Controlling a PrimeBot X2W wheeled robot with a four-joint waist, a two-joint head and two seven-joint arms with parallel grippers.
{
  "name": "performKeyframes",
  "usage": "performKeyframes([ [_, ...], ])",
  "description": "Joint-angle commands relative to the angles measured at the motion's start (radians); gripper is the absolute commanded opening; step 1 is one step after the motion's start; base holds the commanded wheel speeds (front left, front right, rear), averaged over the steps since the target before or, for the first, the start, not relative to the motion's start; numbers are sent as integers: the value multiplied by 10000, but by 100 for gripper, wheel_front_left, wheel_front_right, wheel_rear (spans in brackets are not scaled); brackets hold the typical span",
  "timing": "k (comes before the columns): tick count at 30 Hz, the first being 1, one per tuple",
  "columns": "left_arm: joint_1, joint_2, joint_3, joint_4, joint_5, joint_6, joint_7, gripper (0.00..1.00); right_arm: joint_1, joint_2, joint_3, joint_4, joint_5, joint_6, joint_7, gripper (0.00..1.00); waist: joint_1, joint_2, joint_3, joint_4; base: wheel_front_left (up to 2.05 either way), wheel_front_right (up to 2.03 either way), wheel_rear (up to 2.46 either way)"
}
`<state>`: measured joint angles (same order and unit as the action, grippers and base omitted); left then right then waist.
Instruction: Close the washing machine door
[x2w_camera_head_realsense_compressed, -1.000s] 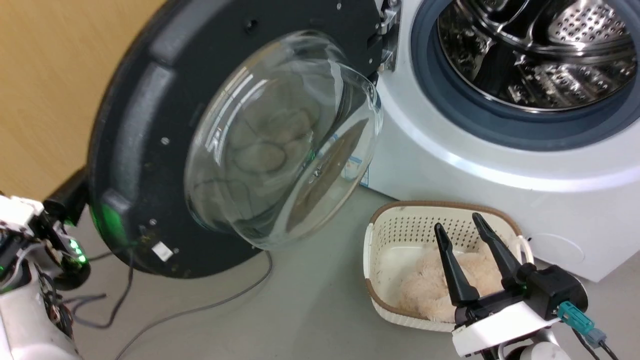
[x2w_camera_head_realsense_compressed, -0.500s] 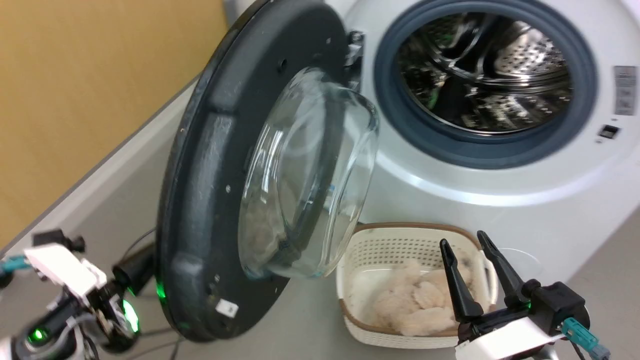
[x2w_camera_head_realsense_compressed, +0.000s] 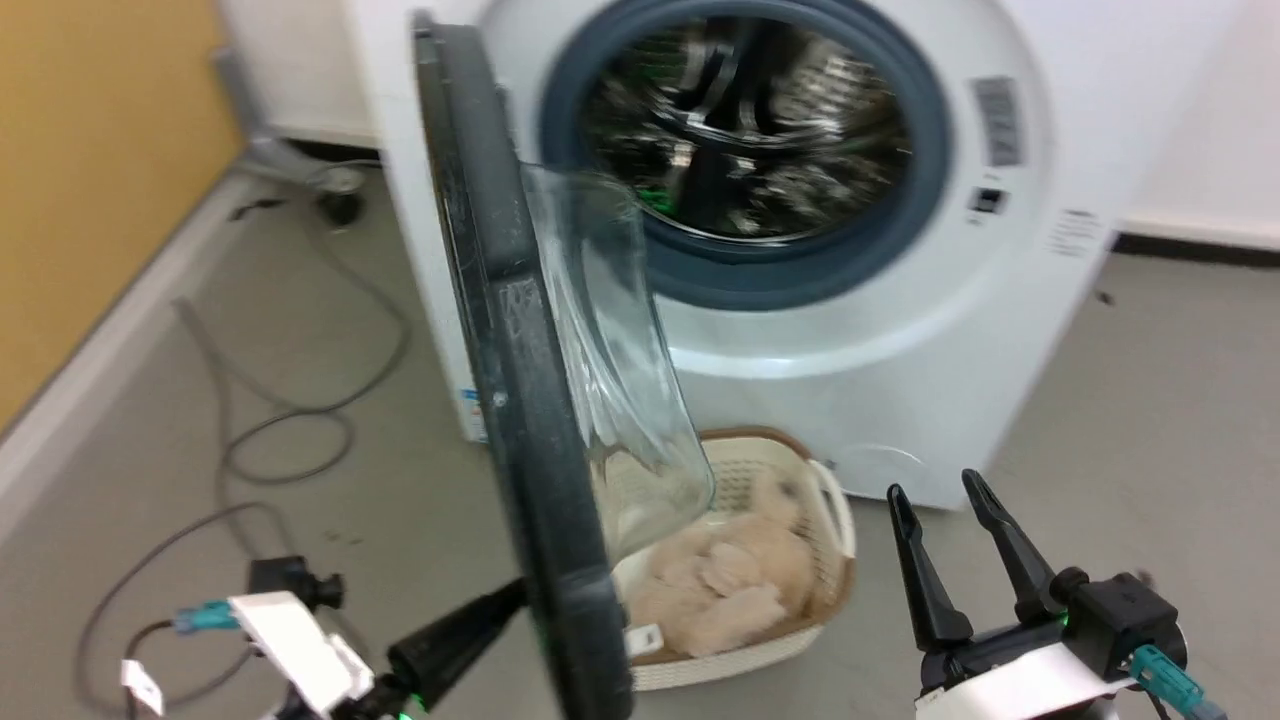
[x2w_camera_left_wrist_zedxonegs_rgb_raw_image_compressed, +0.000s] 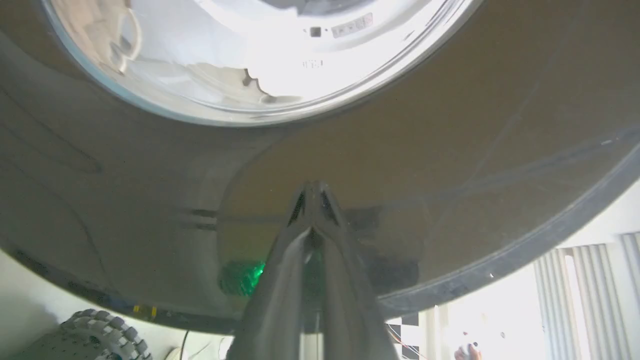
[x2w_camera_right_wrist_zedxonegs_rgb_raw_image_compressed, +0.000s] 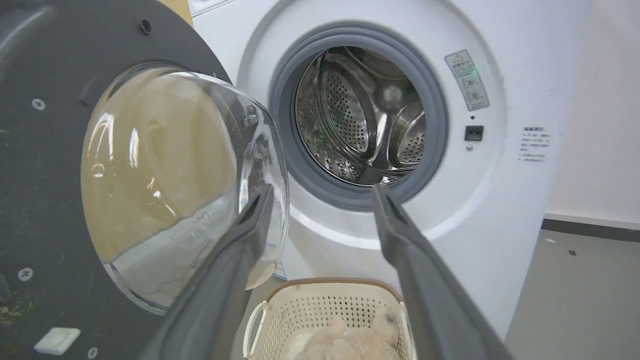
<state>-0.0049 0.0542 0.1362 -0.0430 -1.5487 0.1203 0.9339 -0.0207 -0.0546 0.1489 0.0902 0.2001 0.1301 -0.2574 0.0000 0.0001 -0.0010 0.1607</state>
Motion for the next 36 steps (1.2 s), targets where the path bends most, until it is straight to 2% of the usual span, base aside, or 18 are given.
performKeyframes([
  [1,188,-38,-289,-91,-163,-74,-173,0,71,28,-38,-56,-100,6,-44,100,0,-1,236,-868,0,0,0],
  [10,-335,-39,-1352,343,-1120,-716,-2048,0,-143,24,-57,-229,-243,6,-44,100,0,-1,1082,-2789,0,0,0],
  [18,-1760,-39,-1752,1145,-1496,-972,-3559,0,-271,35,-78,-427,-248,6,-44,100,0,-1,1887,-4089,0,0,0],
  [24,-3125,-39,-1761,2102,-1845,-1019,-4993,0,-386,40,40,-552,27,6,-44,100,0,-1,2296,-4687,0,0,0],
  [28,-4161,-39,-1818,2776,-2102,-1226,-5909,0,-465,41,159,-581,191,6,-44,100,0,-1,2480,-4928,0,0,0],
  [36,-5362,-39,-2436,3963,-2361,-1743,-6844,0,-527,42,203,-549,293,6,-44,100,0,-1,2462,-4891,0,0,0],
])
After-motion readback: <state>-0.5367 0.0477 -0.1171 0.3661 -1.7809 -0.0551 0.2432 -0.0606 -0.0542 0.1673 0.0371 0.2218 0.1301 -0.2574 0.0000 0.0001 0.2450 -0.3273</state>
